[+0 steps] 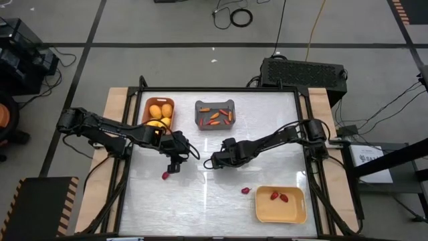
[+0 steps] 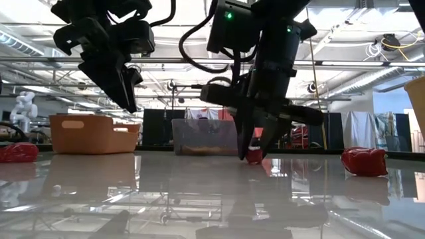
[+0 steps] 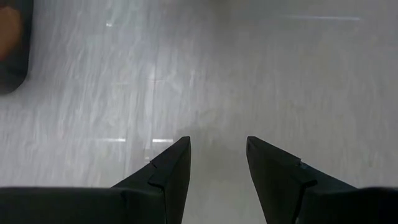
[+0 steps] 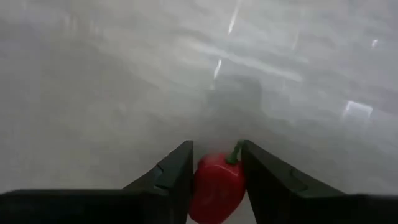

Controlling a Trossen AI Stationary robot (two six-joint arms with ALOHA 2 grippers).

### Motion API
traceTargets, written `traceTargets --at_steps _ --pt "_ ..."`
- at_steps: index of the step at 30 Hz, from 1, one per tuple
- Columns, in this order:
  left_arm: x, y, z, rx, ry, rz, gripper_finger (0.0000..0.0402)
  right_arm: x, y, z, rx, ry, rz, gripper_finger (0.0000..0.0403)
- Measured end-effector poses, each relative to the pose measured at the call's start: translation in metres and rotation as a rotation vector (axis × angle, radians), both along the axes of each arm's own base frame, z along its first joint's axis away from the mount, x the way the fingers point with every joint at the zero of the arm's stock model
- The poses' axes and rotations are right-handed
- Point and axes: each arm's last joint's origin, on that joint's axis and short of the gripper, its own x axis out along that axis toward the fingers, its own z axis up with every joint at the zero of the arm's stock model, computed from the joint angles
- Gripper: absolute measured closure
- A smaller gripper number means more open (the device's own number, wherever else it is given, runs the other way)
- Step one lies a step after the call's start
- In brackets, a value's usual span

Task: Sort produce into baskets
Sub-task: Put the red chili pepper into the yellow bin

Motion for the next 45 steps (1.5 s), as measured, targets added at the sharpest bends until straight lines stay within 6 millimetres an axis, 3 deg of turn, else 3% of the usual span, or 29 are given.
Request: traceTargets --at_steps 7,14,18,24,30,36,45 --pt "0.002 0.000 0.001 -0.001 -0.023 -0.001 0.0238 -0.003 0.006 0.017 0.136 -0.018 0.123 0.0307" --pt "0.006 -0.001 0.004 0.005 -0.077 -0.019 0.0238 -0.019 0.012 0.072 0.249 -0.139 0.244 0.0312" --pt "0.008 -0.001 0.005 0.010 -0.103 -0.028 0.0238 -0.042 0.024 0.106 0.268 -0.165 0.310 0.0312" --pt "0.011 -0.001 0.008 0.006 -0.141 -0.027 0.0238 -0.094 0.049 0.133 0.296 -0.010 0.289 0.0312" --pt "0.012 -0.001 0.009 0.001 -0.160 -0.023 0.0238 -0.132 0.081 0.144 0.327 0.101 0.269 0.0312" --pt "0.015 -0.001 0.011 -0.002 -0.201 -0.022 0.0238 -0.150 0.108 0.144 0.354 0.135 0.261 0.0312" --pt "0.022 -0.002 0.018 -0.027 -0.289 -0.001 0.0238 -0.165 0.118 0.141 0.322 0.205 0.223 0.0310"
